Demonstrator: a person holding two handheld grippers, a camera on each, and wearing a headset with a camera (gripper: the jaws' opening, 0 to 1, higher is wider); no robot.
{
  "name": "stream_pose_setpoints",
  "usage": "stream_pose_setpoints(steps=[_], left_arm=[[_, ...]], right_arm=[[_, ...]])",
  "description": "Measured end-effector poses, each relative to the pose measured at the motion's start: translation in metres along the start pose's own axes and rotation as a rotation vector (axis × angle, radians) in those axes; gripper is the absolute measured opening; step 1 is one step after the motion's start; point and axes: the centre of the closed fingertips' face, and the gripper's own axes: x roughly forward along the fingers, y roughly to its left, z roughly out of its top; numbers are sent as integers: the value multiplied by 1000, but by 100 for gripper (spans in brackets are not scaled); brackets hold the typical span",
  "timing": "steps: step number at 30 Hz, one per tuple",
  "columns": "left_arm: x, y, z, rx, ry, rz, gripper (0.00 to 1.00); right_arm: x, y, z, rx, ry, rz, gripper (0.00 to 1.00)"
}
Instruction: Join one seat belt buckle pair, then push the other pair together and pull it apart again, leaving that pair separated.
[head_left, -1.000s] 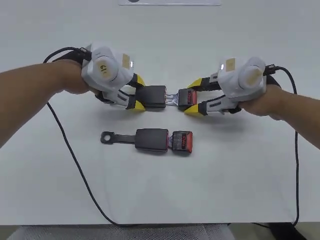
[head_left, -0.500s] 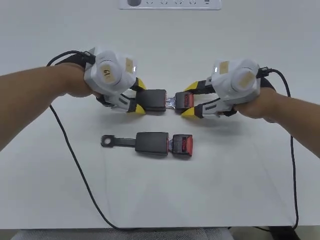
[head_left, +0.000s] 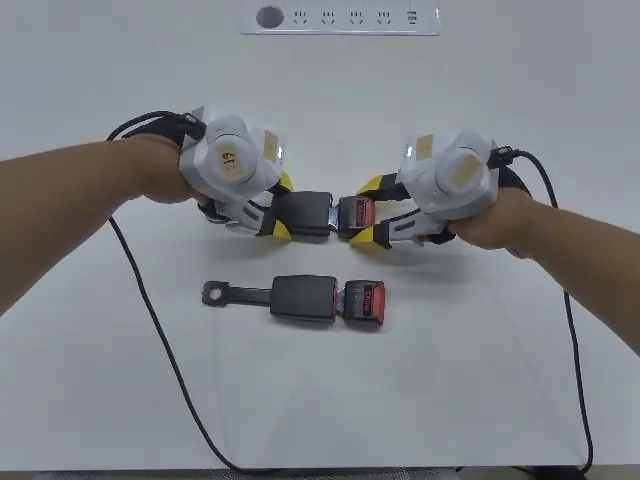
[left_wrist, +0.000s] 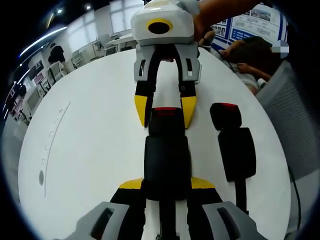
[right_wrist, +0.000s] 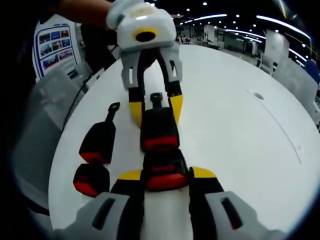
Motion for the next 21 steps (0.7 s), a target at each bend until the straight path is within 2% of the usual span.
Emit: stream_pose_setpoints(steps=[8,21], left_arm=[[0,0,0,1,12,0,33],[0,0,-1,-14,1,2,33]], right_arm=[[1,0,0,-27,21,-8,34],[2,-1,0,-43,27,-12,34]])
